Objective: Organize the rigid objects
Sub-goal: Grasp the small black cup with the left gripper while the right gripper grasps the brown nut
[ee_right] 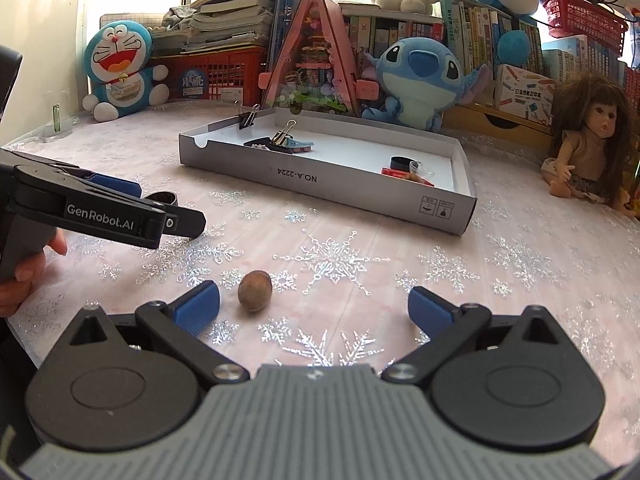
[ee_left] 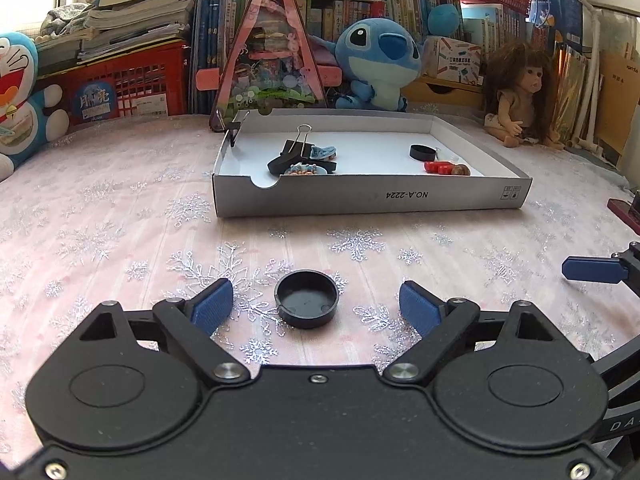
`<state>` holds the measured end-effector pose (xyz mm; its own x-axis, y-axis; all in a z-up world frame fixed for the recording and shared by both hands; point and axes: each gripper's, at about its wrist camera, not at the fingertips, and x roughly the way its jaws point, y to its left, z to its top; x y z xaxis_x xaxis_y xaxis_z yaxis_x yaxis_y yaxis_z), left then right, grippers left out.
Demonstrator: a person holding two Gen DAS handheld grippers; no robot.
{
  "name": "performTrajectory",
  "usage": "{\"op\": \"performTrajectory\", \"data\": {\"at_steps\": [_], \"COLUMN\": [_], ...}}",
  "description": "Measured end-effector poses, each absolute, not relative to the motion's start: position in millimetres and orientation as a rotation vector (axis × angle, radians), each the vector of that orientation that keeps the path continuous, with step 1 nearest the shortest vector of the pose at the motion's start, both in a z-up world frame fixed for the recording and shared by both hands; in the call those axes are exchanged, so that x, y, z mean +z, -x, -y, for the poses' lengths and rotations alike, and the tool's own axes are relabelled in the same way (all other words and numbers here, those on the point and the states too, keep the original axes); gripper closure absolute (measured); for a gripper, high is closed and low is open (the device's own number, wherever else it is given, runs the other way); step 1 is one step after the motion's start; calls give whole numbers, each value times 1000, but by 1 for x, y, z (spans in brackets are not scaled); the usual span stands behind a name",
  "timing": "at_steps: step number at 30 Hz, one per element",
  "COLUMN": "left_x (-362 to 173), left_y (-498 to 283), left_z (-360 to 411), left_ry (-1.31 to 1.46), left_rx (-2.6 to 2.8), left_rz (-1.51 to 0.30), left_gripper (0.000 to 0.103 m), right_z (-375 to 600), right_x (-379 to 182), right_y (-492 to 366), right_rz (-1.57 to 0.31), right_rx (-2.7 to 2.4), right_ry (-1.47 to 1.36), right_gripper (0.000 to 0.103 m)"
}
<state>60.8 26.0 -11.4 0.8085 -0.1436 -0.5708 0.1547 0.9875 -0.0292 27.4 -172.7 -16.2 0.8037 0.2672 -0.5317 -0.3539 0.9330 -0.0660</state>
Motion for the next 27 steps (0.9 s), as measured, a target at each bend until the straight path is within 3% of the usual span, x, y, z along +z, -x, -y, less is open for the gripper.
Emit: {"op": "performTrajectory", "data": {"at_steps": [15,27], "left_x": [-13,-14], "left_y": [-62,-55], "left_z": [-22,-22], "left_ry": [-37,-52], "left_rx": [-144,-175], "left_rz": [-610,-578], "left_gripper": [15,35], "right_z": [172,174], "right_x": [-16,-17], "right_y": [-30,-30], "right_rz": [-559,-574], "right_rx": [332,344], "right_ry": [159,129], "right_gripper": [0,2]}}
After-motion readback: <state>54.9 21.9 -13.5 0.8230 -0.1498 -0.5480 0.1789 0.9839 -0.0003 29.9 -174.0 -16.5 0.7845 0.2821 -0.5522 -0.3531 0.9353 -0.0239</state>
